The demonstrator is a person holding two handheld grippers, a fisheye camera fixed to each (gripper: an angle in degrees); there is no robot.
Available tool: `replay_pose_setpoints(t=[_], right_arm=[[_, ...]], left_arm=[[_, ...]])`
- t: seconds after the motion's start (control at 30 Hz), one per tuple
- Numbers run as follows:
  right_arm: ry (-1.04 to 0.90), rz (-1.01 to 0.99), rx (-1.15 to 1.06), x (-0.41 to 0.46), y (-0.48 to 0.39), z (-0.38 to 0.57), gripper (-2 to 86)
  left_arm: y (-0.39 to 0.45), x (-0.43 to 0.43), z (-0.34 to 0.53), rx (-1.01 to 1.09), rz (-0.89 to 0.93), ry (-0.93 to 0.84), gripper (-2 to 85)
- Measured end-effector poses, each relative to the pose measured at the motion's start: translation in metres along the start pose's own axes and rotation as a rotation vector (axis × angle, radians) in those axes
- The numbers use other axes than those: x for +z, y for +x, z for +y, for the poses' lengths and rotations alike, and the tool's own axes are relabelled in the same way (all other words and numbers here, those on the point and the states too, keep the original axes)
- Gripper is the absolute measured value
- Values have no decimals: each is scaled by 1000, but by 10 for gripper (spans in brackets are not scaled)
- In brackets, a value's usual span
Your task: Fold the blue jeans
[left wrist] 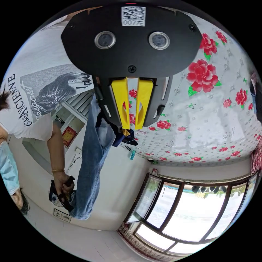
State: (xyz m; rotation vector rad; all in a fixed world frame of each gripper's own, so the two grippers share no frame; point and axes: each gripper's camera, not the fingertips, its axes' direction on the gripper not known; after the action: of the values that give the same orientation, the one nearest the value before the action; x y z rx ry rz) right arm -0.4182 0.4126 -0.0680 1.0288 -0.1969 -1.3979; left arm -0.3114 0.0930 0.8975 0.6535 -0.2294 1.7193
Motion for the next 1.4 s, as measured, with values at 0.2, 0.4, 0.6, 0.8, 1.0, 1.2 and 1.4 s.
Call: replay_pose_setpoints(t=[0.2,0.4,0.6,0.8,1.0,1.2,1.4], right_arm=[[-395,-255,208,328,-52,116,78],[-303,-378,490,378,-43,252,68],[-461,-29,451,330,-2,356,103],[-872,124,354,329,7,506,109],[-1009,1,194,356,8,588,99],[-1087,-42,99,372,44,637,51],[-904,79,192,317,144,601,5]], left_arm=[[-69,-54,78,-277,-86,-77,31],[-109,-91,128,-477,-143,-145,41],[-121,-69,92,-445,-148,-268,86],[-97,-2,28,-274,-171,-449,142],[-61,90,-20,-73,-330,-684,205],[-87,116,-26,-219,-443,-834,67],[-75,-7,-84,-347,-430,-526,-1]])
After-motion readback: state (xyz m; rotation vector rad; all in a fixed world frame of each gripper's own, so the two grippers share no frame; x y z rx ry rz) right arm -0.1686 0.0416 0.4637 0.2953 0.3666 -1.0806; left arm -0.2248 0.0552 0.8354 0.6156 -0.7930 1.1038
